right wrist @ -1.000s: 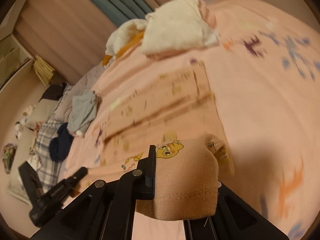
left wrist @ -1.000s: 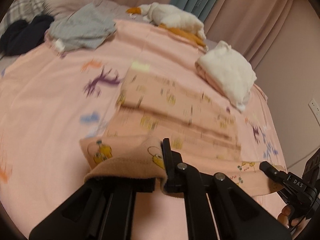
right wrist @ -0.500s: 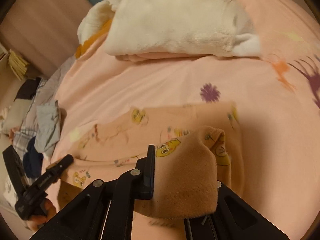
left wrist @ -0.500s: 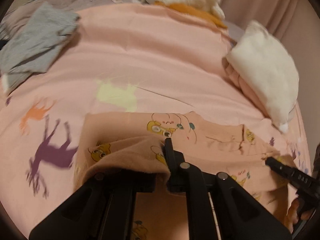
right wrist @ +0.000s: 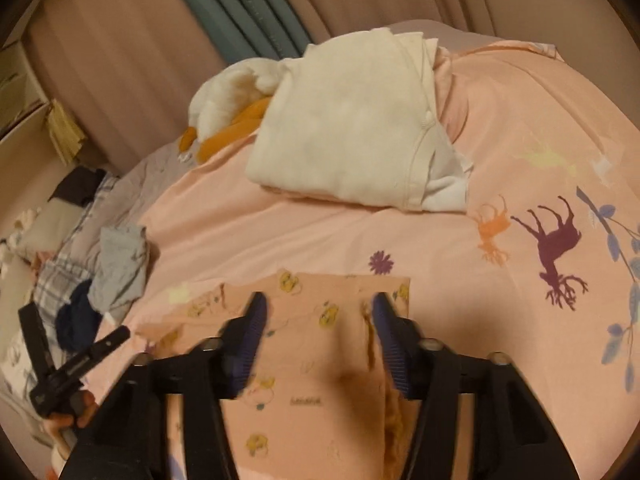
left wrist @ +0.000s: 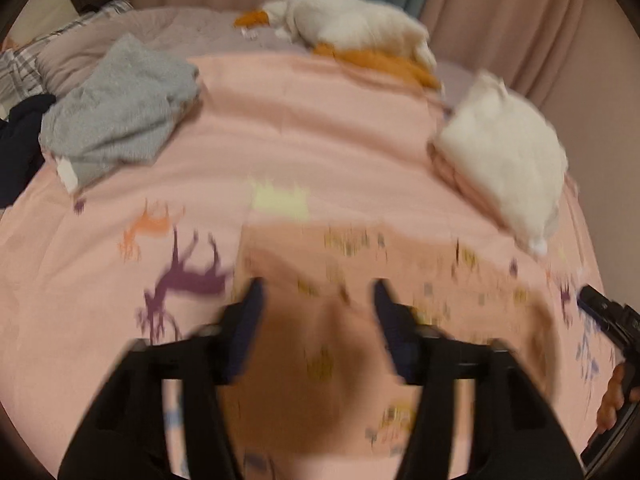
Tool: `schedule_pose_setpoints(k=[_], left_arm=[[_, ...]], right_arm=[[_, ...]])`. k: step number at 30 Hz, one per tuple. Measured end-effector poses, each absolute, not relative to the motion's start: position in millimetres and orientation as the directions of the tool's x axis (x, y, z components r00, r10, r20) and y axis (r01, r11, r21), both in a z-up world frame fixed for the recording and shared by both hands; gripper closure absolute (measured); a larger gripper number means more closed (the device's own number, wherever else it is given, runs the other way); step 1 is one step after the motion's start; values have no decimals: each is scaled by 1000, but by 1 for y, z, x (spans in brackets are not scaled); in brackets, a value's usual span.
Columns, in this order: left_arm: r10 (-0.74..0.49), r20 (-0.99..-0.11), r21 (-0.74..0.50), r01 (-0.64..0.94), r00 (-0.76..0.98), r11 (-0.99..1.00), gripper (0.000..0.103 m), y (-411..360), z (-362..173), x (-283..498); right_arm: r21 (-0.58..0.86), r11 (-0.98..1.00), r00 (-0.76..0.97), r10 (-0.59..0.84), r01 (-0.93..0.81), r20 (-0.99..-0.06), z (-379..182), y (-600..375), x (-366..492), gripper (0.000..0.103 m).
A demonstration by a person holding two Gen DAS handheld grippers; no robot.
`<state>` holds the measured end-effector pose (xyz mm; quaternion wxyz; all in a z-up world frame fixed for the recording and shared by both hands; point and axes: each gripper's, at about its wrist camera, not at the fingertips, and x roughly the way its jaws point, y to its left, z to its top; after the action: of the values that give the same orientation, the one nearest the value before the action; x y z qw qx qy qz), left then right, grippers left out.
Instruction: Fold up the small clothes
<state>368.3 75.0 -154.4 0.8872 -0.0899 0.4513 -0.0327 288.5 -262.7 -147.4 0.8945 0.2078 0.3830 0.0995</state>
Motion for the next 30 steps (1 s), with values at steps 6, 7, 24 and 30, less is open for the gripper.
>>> schedule_pose_setpoints(k=[6,7,24,30], left_arm=[[-128,-865,-114,58,486,992,88,41,-211,371],[-138,-864,-129,50,484,990,88,40,-216,379],[-72,-755,-267,-206,652,942,33,126,-158,373],[-478,-774,-588,-190,415,787,22,132,-206,287]], right_arm=[[365,925,524,362,-101,-771,-199,-222,294,100],[347,930,500,358,-119,-788,-207,-211,297,100],[446,891,634,295,88,-715,-177,-276,312,57],[638,755,566,462,152,-682,-189,-292,250,19]])
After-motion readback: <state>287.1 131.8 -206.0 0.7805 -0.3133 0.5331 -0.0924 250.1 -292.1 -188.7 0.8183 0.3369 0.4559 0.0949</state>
